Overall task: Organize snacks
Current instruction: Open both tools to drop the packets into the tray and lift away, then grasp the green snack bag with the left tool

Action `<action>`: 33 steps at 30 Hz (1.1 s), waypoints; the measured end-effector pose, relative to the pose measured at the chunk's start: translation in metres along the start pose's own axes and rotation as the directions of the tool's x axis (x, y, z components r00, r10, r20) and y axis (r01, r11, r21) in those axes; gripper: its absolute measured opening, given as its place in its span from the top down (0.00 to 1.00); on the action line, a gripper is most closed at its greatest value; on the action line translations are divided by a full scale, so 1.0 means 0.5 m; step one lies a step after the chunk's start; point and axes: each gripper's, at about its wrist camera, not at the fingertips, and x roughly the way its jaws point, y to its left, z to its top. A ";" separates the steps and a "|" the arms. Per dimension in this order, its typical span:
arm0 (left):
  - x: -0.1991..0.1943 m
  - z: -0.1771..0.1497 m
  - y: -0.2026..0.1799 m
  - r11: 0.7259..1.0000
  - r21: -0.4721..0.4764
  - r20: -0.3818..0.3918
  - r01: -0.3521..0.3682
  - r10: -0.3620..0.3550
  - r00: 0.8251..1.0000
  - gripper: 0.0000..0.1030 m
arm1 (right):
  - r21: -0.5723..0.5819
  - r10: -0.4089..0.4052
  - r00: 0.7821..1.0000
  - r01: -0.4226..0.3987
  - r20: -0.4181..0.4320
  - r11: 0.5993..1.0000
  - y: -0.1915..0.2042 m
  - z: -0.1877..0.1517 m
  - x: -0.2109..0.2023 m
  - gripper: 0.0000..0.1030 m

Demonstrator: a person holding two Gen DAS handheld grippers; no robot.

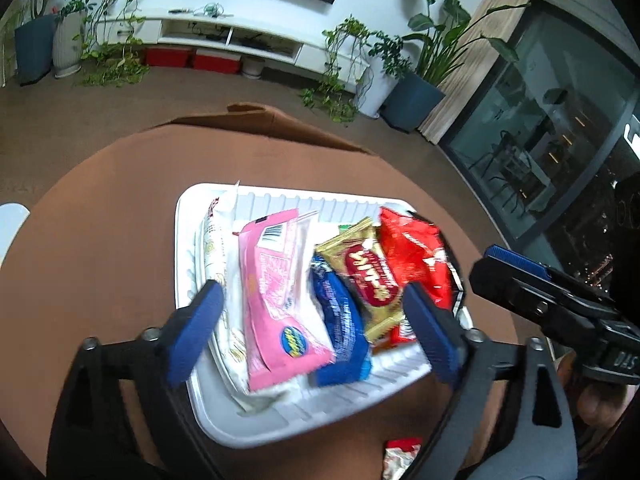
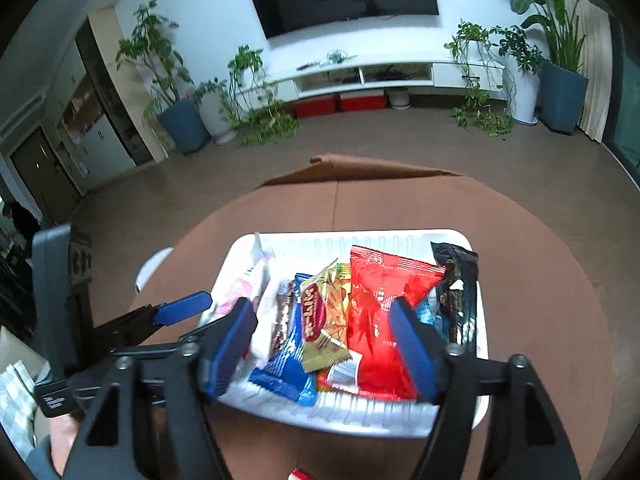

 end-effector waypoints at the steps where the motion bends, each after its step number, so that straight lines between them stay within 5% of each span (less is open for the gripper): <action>1: -0.011 -0.002 -0.006 1.000 0.006 0.007 0.008 -0.008 1.000 0.05 | 0.006 0.009 1.000 -0.009 0.007 1.000 0.000 -0.005 -0.013 0.21; 10: -0.139 -0.098 -0.084 0.977 0.211 0.019 0.036 -0.040 0.999 0.00 | 0.049 0.042 0.998 -0.044 0.054 0.998 -0.021 -0.099 -0.112 0.12; 15: -0.186 -0.187 -0.107 0.946 0.315 -0.068 0.079 -0.060 0.996 0.00 | 0.120 0.062 0.998 -0.065 0.026 0.991 -0.054 -0.191 -0.149 0.10; 22: -0.196 -0.336 -0.132 0.838 0.536 -0.242 0.100 0.039 0.969 0.00 | 0.190 0.102 0.994 -0.092 -0.045 0.978 -0.075 -0.329 -0.173 0.10; 29: -0.188 -0.421 -0.152 0.716 0.691 -0.282 0.095 0.146 0.948 0.00 | 0.216 0.121 0.988 -0.098 -0.097 0.972 -0.064 -0.403 -0.161 0.10; 33: -0.162 -0.432 -0.163 0.678 0.723 -0.322 0.131 0.163 0.933 0.00 | 0.199 0.125 0.988 -0.104 -0.095 0.974 -0.059 -0.407 -0.167 0.10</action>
